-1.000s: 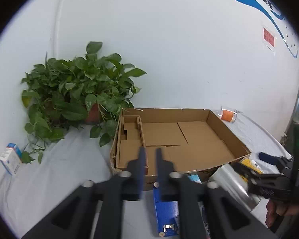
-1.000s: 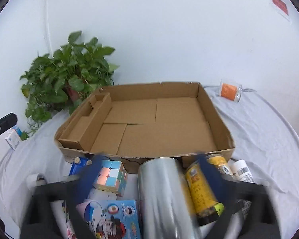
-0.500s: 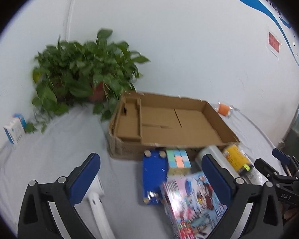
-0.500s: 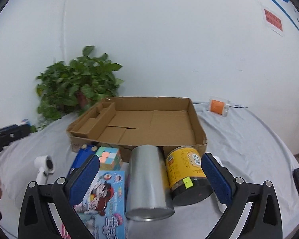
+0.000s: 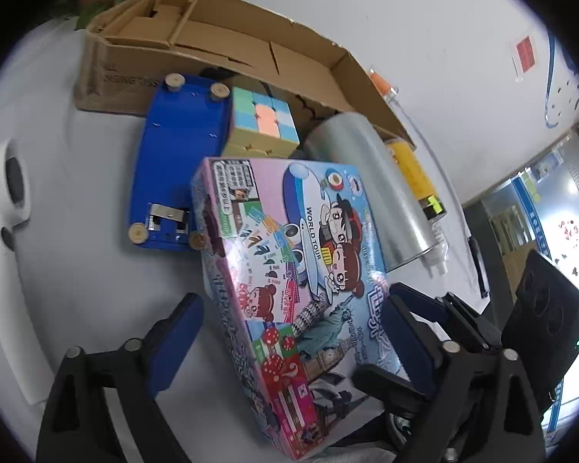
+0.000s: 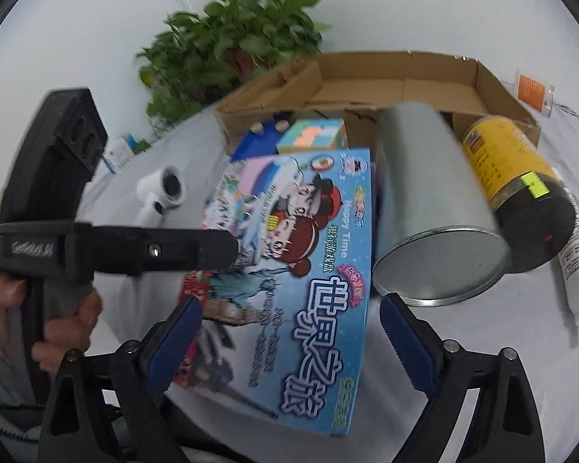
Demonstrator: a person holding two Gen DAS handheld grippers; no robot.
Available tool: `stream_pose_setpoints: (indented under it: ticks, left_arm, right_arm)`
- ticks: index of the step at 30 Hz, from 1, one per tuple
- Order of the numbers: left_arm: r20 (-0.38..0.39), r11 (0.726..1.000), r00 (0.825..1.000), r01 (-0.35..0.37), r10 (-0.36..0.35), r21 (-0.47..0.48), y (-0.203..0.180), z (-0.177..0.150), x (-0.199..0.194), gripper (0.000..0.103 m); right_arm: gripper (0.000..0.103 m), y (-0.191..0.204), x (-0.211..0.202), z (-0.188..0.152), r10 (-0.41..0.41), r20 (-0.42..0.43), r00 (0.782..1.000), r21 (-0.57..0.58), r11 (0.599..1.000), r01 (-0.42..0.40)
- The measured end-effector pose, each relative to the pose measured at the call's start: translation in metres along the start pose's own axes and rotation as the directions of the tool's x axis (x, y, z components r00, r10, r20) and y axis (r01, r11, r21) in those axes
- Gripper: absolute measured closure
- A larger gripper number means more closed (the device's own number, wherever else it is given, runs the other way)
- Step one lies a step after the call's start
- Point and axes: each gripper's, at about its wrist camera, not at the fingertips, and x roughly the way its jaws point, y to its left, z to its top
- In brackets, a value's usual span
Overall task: Organize rigid objects
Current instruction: 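Grasp the 'World Tour' board game box with both grippers, then carry the board game box over the cardboard box and lower it inside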
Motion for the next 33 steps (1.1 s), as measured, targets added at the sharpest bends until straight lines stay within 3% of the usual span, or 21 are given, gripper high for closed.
stream_pose_setpoints:
  ticks: [4, 8, 11, 14, 17, 24, 28, 33]
  left_arm:
    - [-0.020, 0.996, 0.996, -0.090, 0.090, 0.022, -0.001, -0.003, 0.011, 0.025]
    - [0.011, 0.995, 0.995, -0.098, 0.098, -0.025, 0.002, -0.004, 0.004, 0.032]
    - [0.079, 0.991, 0.988, -0.132, 0.132, -0.001, -0.010, -0.006, -0.012, 0.032]
    - [0.173, 0.982, 0.970, -0.181, 0.169, 0.060, -0.027, 0.001, -0.033, 0.032]
    - [0.250, 0.974, 0.954, -0.197, 0.165, 0.111, -0.044, 0.014, -0.053, 0.032]
    - [0.346, 0.965, 0.930, -0.196, 0.127, 0.173, -0.068, 0.052, -0.070, 0.033]
    - [0.384, 0.963, 0.914, -0.206, 0.127, 0.173, -0.068, 0.071, -0.073, 0.032]
    - [0.379, 0.964, 0.918, -0.197, 0.118, 0.178, -0.065, 0.113, -0.064, 0.032]
  right_arm:
    - [0.013, 0.003, 0.018, 0.003, -0.022, -0.056, 0.998, -0.007, 1.000, 0.021]
    - [0.013, 0.012, 0.016, 0.001, -0.048, -0.045, 0.998, -0.020, 0.999, 0.048]
    - [0.016, 0.023, 0.009, 0.014, -0.083, -0.005, 0.997, -0.043, 0.996, 0.083]
    - [0.020, 0.030, -0.008, 0.022, -0.100, 0.060, 0.993, -0.047, 0.994, 0.103]
    - [0.021, 0.032, -0.032, 0.034, -0.110, 0.152, 0.982, -0.029, 0.993, 0.116]
    - [0.021, 0.029, -0.073, 0.080, -0.152, 0.301, 0.941, -0.019, 0.986, 0.165]
    - [0.021, 0.027, -0.067, 0.107, -0.167, 0.330, 0.929, 0.008, 0.985, 0.174]
    - [0.021, 0.017, -0.044, 0.162, -0.172, 0.316, 0.933, 0.043, 0.985, 0.167]
